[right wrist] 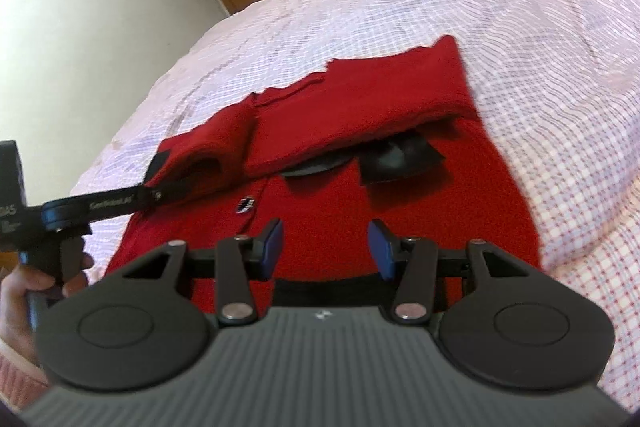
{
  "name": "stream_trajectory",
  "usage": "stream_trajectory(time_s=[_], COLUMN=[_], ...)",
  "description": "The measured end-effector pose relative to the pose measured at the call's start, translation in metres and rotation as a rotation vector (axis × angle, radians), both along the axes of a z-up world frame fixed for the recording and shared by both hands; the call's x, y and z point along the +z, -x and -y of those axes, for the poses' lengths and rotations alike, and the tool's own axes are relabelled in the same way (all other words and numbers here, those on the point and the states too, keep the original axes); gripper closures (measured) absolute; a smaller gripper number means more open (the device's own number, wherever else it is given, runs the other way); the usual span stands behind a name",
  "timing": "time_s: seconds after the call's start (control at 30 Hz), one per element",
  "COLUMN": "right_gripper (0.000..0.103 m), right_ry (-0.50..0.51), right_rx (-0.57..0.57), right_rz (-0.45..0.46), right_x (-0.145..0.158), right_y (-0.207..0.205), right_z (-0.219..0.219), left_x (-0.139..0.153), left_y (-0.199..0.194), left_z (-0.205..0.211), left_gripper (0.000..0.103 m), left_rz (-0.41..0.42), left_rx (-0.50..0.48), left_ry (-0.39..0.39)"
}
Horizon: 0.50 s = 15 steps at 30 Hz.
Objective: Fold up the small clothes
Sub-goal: 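Grasp the cardigan side edge with the right gripper and fold it inward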
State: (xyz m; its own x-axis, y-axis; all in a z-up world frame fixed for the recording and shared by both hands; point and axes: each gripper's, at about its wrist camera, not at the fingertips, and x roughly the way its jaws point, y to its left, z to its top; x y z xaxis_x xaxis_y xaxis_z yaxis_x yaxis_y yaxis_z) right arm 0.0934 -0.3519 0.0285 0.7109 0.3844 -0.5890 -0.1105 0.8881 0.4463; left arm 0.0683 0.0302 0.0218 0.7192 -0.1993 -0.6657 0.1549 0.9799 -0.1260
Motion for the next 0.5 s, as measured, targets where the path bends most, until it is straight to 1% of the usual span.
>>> stream_trajectory(time_s=[0.2,0.33,0.5], right_gripper=[0.052,0.052,0.052], right_ry=[0.043,0.071,0.121], right_rx=[0.067,0.122,0.173], right_rz=[0.021,0.040,0.073], right_x=[0.009,0.015,0.023], right_y=[-0.008,-0.013,-0.024], right_z=[-0.026,-0.045,-0.072], left_x=[0.005,0.005,0.002], left_y=[0.018,0.024,0.026], left_z=[-0.031,-0.049,-0.065], left_gripper=[0.055,0.054,0.054], left_rz=[-0.035,-0.061,-0.079], left_rx=[0.112,0.164,0.206], left_ry=[-0.058,-0.062,-0.054])
